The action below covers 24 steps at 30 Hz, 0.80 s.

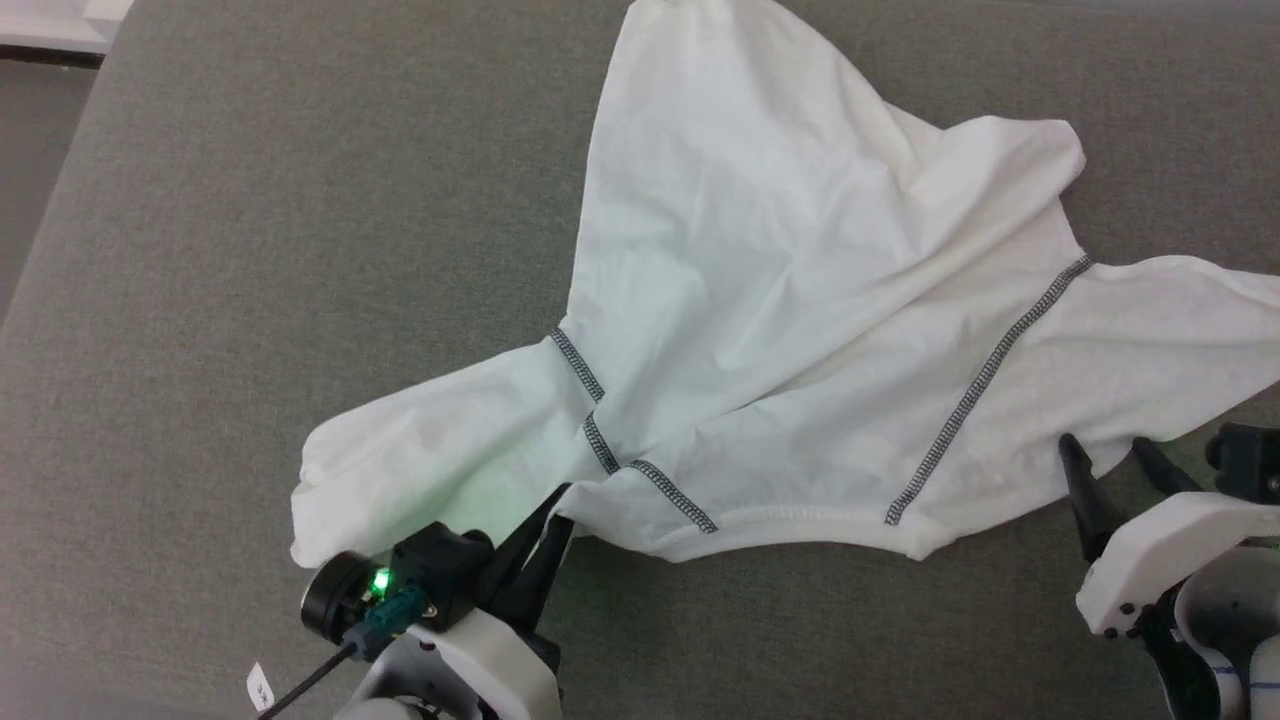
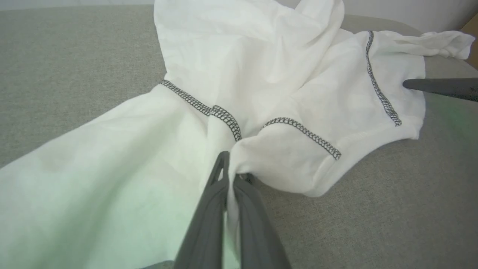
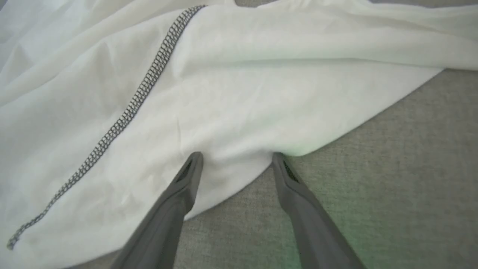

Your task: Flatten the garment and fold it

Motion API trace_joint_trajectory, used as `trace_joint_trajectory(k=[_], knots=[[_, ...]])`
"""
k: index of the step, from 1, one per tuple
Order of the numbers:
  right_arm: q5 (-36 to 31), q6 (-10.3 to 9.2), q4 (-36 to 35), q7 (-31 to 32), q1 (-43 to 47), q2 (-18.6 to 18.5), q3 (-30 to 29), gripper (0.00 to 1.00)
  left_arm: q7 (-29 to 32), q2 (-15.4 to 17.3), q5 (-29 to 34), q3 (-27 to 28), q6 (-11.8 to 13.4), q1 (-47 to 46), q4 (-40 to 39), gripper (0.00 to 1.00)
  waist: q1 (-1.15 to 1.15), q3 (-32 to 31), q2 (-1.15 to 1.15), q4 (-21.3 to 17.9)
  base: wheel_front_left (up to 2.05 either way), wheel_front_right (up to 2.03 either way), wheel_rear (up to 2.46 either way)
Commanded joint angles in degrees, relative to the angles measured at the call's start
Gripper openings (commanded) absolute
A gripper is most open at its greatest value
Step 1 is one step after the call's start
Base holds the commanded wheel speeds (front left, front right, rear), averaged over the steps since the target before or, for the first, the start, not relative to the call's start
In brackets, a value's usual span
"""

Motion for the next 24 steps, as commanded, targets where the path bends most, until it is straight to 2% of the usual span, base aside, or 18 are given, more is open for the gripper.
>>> trace_joint_trajectory(k=[1,5,11,14,21,22,23,24], knots=[[-0.4,-0.06,0.8,0.9,-0.5,0.1,-0.5,1.0,-0.4,-0.2,-0.4,0.0,-0.3,-1.0,0.4,0.0,0.0,0.7,0.0,0.6,0.0,0.0,0.0],[-0.8,-0.06,0.5,3.5,0.0,0.1,-1.7,1.0,-0.6,-0.3,-0.7,-0.1,-0.3,-1.4,0.8,0.0,0.0,1.3,0.0,0.9,0.0,0.0,0.0],[0.2,-0.06,-2.8,10.8,1.6,0.1,-2.0,1.0,-1.1,-0.6,-1.3,-0.3,-0.3,-1.5,1.3,0.0,0.0,2.0,0.0,0.5,0.0,0.0,0.0],[-1.8,-0.06,-3.8,14.3,1.2,0.1,-0.9,1.0,-1.2,-0.8,-1.5,-0.5,-0.5,-1.9,1.5,0.0,0.0,2.4,0.0,0.4,0.0,0.0,0.0],[-4.0,-0.06,-1.4,19.7,-3.8,0.1,0.4,1.0,-1.5,-1.2,-1.7,-1.3,-1.3,-3.7,2.3,0.0,0.0,3.9,0.0,1.5,0.0,0.0,0.0],[-4.2,-0.06,-0.8,20.0,-4.4,0.1,0.2,0.95,-1.6,-1.2,-1.8,-1.3,-1.4,-3.9,2.5,0.0,0.0,4.0,0.0,1.6,0.0,0.0,0.0],[-4.2,-0.06,-0.2,20.4,-4.9,0.1,0.2,0.49,-1.7,-1.2,-1.9,-1.3,-1.4,-4.0,2.7,0.0,0.0,4.1,0.0,1.8,0.0,0.0,0.0],[-4.4,-0.06,0.3,20.5,-5.4,0.1,0.1,0.32,-1.8,-1.3,-1.9,-1.3,-1.4,-4.1,2.8,0.0,0.0,4.2,0.0,1.9,0.0,0.0,0.0]])
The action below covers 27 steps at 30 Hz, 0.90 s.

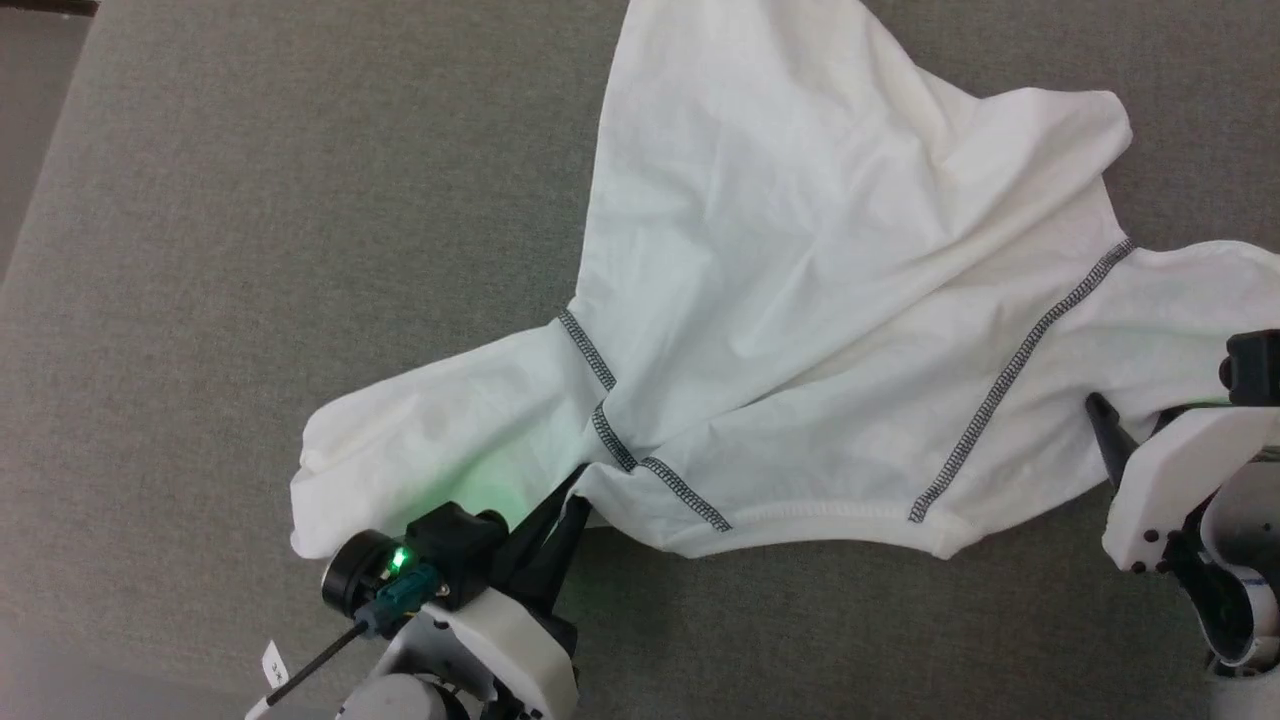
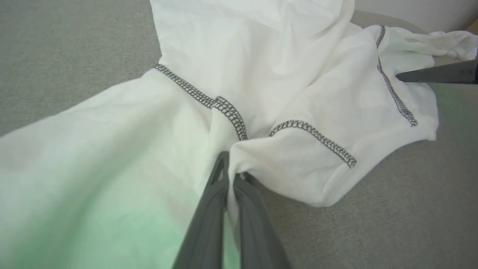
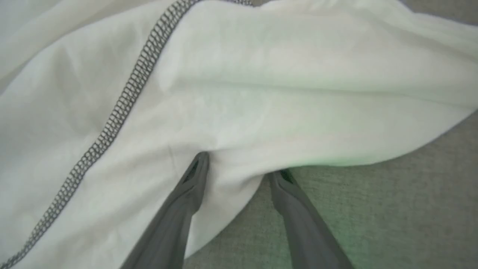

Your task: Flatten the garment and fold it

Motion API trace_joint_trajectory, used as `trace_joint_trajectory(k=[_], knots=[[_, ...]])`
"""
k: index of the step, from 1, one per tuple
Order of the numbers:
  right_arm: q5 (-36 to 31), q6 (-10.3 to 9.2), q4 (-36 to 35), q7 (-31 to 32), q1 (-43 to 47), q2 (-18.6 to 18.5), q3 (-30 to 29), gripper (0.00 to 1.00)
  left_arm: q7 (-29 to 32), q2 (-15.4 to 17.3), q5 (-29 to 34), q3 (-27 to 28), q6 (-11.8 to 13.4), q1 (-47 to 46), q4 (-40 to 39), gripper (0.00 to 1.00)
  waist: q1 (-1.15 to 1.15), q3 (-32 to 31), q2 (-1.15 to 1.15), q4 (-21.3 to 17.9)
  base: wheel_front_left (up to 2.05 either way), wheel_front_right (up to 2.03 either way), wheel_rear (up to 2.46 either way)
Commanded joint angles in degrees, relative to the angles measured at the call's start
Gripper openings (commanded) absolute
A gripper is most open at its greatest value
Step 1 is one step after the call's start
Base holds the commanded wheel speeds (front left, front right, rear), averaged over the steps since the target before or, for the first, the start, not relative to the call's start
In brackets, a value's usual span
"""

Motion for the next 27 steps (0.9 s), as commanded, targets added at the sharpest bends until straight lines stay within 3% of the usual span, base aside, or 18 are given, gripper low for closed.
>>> trace_joint_trajectory(k=[1,2,3,10,18,19,27], knots=[[-1.2,-0.04,4.6,1.8,0.5,0.7,0.8,0.08,-0.5,-0.2,-0.5,0.0,-0.4,-0.9,0.4,0.0,0.01,0.2,0.0,0.4,0.0,0.0,0.0],[-1.2,-0.04,4.6,1.8,0.5,0.7,0.8,0.08,-0.5,-0.2,-0.5,0.0,-0.4,-0.9,0.4,0.0,0.01,0.2,0.0,0.4,0.0,0.0,0.0],[-1.7,-0.04,5.1,2.0,0.2,0.7,1.0,0.0,-0.6,-0.2,-0.6,0.0,-0.4,-1.0,0.6,0.0,0.01,0.2,0.0,0.5,0.0,0.0,0.0],[-1.7,-0.04,5.9,-1.5,-1.6,0.7,1.9,0.0,-1.7,-0.2,-1.2,0.4,0.1,-0.5,1.6,0.0,0.01,-1.9,0.0,-0.4,0.0,0.0,0.0],[7.7,-0.04,6.5,-15.3,-0.1,0.7,2.3,0.0,-6.8,-0.2,-1.1,2.7,2.4,0.4,-1.4,0.0,0.01,-8.2,0.0,-2.9,0.0,0.0,0.0],[10.8,-0.04,5.1,-22.7,0.7,0.7,3.1,0.0,-8.8,-0.2,-1.7,4.7,3.4,0.6,-5.1,0.0,0.01,-12.5,0.0,-4.5,0.0,0.0,0.0],[11.0,-0.04,-3.0,-28.7,-4.7,0.7,5.8,0.0,-6.2,1.3,-2.8,8.1,3.9,-5.6,-13.2,0.0,0.01,-20.5,0.0,-7.4,0.0,0.0,0.0]])
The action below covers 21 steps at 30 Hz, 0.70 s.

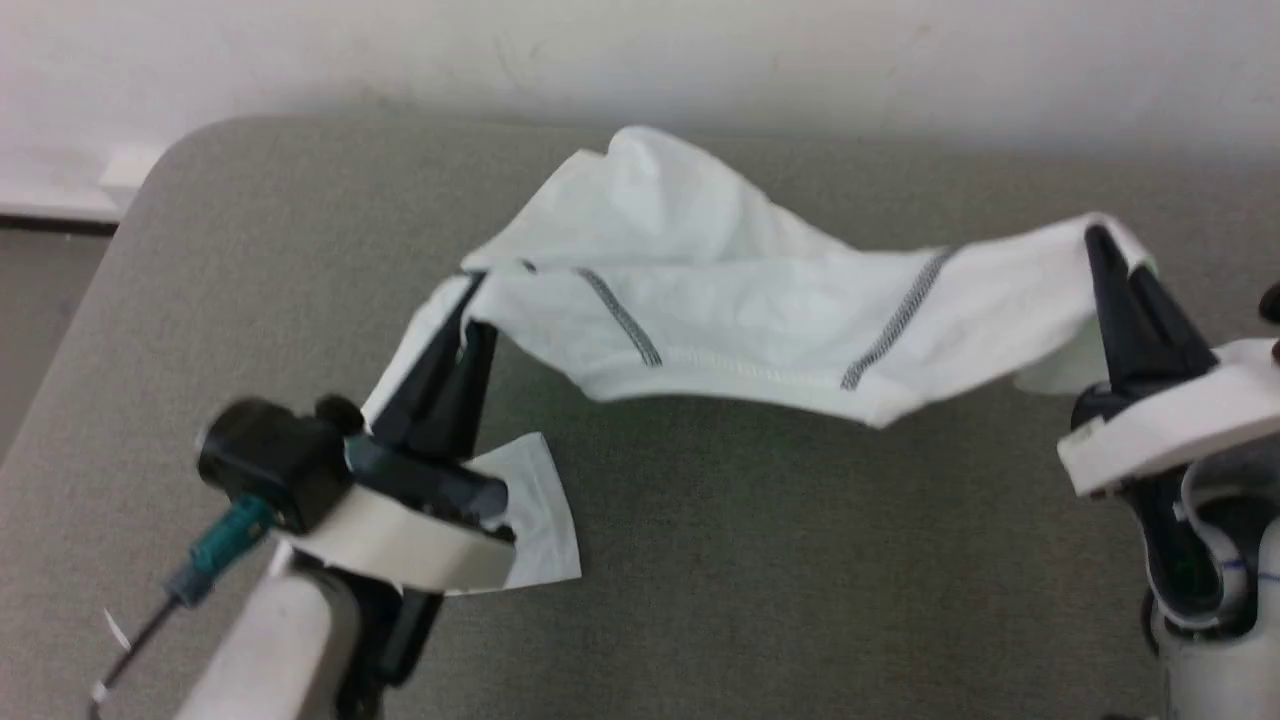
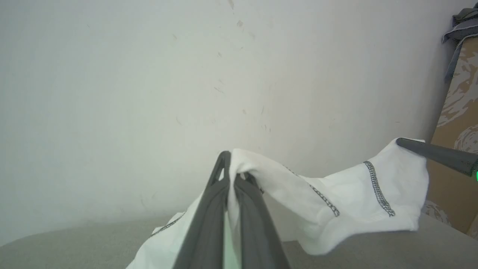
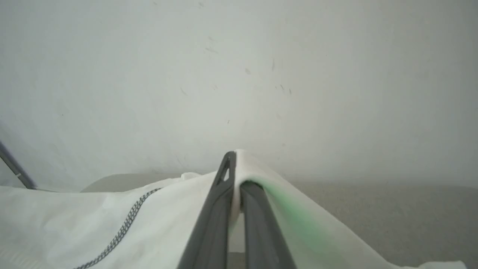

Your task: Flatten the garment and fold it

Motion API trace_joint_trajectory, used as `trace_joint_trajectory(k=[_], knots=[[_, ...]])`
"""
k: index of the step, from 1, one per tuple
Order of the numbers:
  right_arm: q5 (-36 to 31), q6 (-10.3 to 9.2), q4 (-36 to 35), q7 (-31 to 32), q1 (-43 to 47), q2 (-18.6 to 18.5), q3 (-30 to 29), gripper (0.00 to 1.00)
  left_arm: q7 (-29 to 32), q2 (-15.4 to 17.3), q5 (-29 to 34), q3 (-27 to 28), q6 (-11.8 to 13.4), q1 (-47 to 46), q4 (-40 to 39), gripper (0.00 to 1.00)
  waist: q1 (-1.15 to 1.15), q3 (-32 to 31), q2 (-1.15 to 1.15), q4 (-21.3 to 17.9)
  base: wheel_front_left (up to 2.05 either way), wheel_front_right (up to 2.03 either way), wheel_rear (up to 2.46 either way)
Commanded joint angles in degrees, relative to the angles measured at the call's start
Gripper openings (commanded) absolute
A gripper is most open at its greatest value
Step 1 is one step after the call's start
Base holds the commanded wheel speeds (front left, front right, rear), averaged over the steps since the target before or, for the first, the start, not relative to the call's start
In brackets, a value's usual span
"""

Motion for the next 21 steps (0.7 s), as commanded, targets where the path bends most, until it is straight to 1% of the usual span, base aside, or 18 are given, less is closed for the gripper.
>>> trace_joint_trajectory(k=[1,7,11,17,21], knots=[[-0.7,-0.04,-1.5,-0.2,-2.3,0.1,0.7,0.0,1.0,0.8,0.3,0.5,0.2,-2.5,-0.9,0.0,0.01,-5.2,0.0,-2.9,0.0,0.0,0.0],[-3.6,-0.04,-5.7,4.5,-11.6,0.1,3.6,0.0,9.5,3.4,0.5,1.6,-0.6,-13.4,-3.1,0.0,0.01,-8.1,0.0,-4.0,0.0,0.0,0.0],[-4.0,-0.04,-7.3,8.1,-18.1,-0.6,4.6,0.0,14.6,4.2,-0.8,2.7,-1.1,-20.7,-3.9,0.0,0.01,-8.7,0.0,-4.4,0.0,0.0,0.0],[-3.1,-0.04,-8.9,13.3,-26.0,-2.0,5.1,0.0,21.8,4.5,-4.4,3.7,-2.0,-29.9,-3.9,0.0,0.01,-7.9,0.0,-4.6,0.0,0.0,0.0],[-2.5,-0.04,-8.4,17.0,-30.3,-2.2,5.0,0.0,25.7,5.1,-6.0,3.7,-3.1,-35.0,-1.9,0.0,0.01,-6.7,0.0,-4.9,0.0,0.0,0.0]])
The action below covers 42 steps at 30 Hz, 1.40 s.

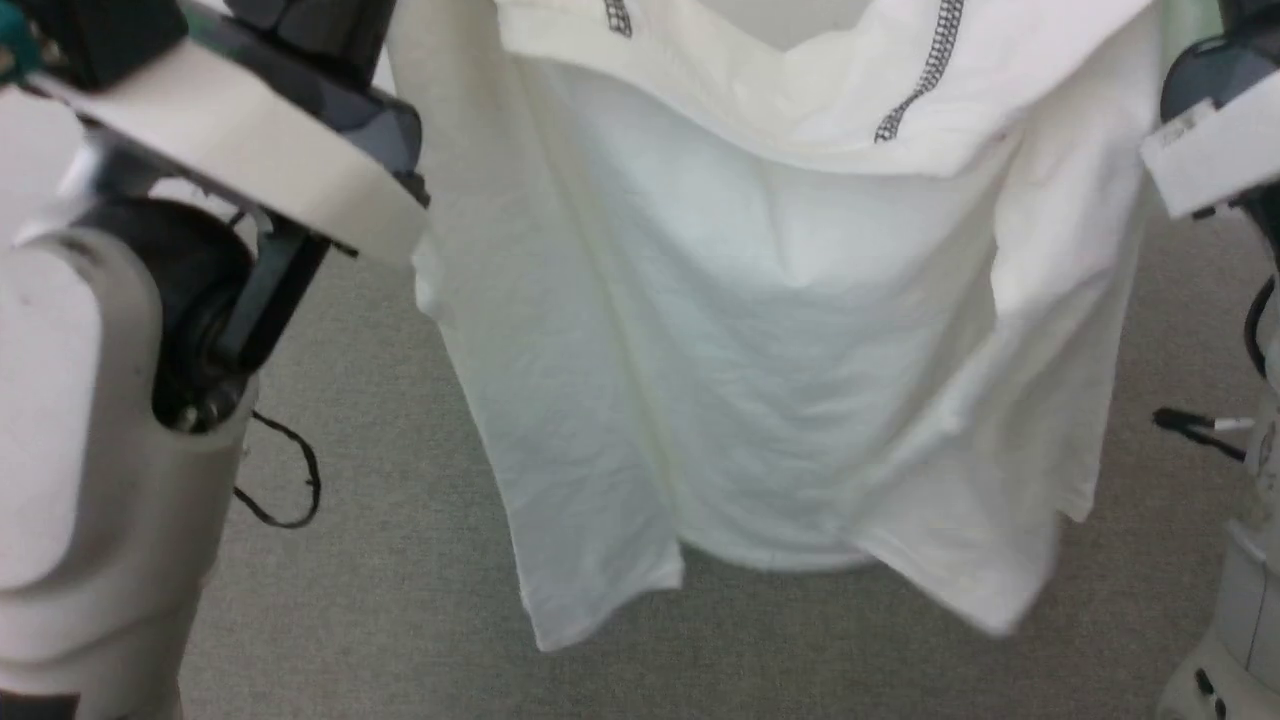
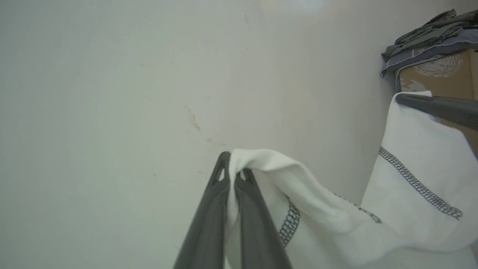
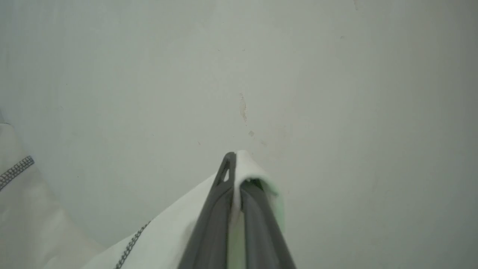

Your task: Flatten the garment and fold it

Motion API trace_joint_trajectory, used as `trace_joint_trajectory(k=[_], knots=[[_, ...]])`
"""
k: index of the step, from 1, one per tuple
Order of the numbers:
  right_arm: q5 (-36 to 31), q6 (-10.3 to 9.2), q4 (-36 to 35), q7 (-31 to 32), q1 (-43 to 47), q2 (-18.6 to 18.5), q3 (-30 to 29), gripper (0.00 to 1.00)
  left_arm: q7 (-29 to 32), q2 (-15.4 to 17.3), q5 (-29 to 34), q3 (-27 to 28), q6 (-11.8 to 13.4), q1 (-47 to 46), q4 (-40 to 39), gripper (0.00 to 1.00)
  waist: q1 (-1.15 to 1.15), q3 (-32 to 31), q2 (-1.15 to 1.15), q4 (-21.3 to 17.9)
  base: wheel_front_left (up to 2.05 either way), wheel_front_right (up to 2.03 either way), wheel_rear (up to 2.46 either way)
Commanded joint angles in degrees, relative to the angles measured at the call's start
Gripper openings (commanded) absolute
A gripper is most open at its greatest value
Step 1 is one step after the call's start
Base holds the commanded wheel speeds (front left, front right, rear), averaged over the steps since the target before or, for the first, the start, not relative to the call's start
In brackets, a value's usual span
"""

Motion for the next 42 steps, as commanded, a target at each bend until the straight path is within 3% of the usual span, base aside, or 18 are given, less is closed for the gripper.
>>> trace_joint_trajectory(k=[1,9,15,27,33,42], knots=[[0.6,-0.04,0.7,1.1,-1.5,0.0,-0.1,0.0,1.1,0.4,-0.9,0.2,-0.4,-1.8,1.2,0.0,0.0,0.9,0.0,-0.4,0.0,0.0,0.0],[-1.2,-0.04,9.1,6.6,-10.0,0.0,-0.7,0.0,5.6,0.5,-3.4,-0.1,-2.0,-10.3,10.1,0.0,0.0,7.0,0.0,-2.8,0.0,0.0,0.0],[-6.6,-0.04,17.8,5.4,-20.9,-0.5,-0.6,0.0,4.6,1.1,0.1,-0.6,-2.5,-21.2,18.0,0.0,0.0,16.4,0.0,-4.9,0.0,0.0,0.0],[-19.8,-0.04,36.1,-7.0,-46.3,-2.7,1.4,0.0,-10.5,1.9,9.9,0.5,-1.4,-44.5,32.6,0.0,0.0,34.4,0.0,-6.8,0.0,0.0,0.0],[-23.6,-0.04,42.1,-12.7,-53.5,-2.9,1.8,0.0,-18.3,0.8,11.4,0.9,-0.7,-49.9,37.4,0.0,0.0,39.9,0.0,-5.9,0.0,0.0,0.0],[-24.3,-0.04,49.9,-19.9,-55.3,-2.2,4.5,0.0,-25.4,1.0,9.8,0.3,-3.4,-48.8,43.0,0.0,0.0,45.0,0.0,-4.8,0.0,0.0,0.0]])
